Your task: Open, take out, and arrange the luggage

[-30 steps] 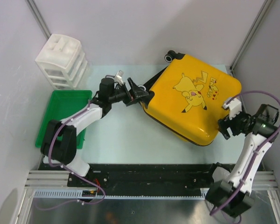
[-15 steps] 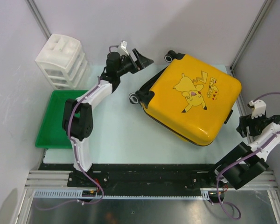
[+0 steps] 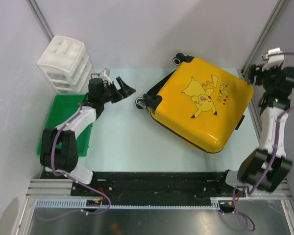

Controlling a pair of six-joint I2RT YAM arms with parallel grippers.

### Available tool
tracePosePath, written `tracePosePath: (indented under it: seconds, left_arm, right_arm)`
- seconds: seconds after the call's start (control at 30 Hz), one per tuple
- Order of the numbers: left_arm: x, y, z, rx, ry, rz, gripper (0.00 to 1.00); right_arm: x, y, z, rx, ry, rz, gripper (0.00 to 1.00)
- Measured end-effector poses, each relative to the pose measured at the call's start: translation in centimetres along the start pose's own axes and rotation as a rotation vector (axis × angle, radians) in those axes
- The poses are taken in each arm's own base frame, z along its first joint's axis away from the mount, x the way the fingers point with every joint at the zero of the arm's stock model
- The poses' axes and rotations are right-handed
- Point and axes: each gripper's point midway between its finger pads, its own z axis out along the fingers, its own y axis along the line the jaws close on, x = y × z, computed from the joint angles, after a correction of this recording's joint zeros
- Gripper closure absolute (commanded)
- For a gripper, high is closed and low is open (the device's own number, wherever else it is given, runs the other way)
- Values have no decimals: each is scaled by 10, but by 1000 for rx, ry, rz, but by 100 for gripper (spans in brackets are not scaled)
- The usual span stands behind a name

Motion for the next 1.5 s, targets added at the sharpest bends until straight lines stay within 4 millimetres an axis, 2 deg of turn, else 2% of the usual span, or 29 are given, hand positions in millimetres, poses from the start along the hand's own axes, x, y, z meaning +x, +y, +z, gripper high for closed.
tracePosePath:
  seconds: [0.07,0.1,0.2,0.33,0.5,0.57,0.67,0.77,0.8,0.93,1.07,1.17,1.27,1.3,1.37,1.47,1.5]
  left_arm:
    - [23,0,-16,3,39,-11,0]
    - [35,0,-22,7,62,-18,0]
    - [70,8,-36,1,137,-46,0]
    - [105,18,-48,-23,214,-77,0]
    - [143,19,-59,-25,292,-90,0]
    - [156,19,-63,-23,323,-96,0]
    - [175,16,-67,-12,373,-107,0]
    - [193,7,-71,18,420,-108,0]
    - [197,5,-73,30,430,-110,0]
    - [201,-8,-73,82,443,-120,0]
    - [192,-21,-60,139,422,-144,1]
    - [181,-38,-37,188,417,-136,0]
    - [175,-46,-15,219,446,-133,0]
    - [173,-47,-7,222,453,-135,0]
    - [162,-45,16,214,441,-138,0]
    - [135,-53,60,237,385,-115,0]
    - [125,-57,73,245,359,-111,0]
  right_arm:
    - [-6,-19,42,23,-34,26,28]
    - [-2,-25,56,26,-36,41,29]
    - [26,-39,100,13,5,103,31]
    - [62,-50,151,-12,67,168,31]
    - [101,-42,198,-72,130,203,32]
    - [121,-31,212,-123,164,216,32]
    - [157,-4,219,-230,233,240,36]
    - [200,32,216,-359,322,268,44]
    - [207,41,213,-396,334,290,46]
    - [205,54,198,-481,327,254,49]
    - [204,66,154,-528,336,271,50]
    - [210,79,101,-570,389,343,51]
    - [217,79,61,-573,430,367,50]
    - [219,76,47,-567,443,375,46]
    - [224,66,24,-529,475,369,44]
    - [234,44,-8,-427,535,405,38]
    - [233,37,-15,-389,548,421,32]
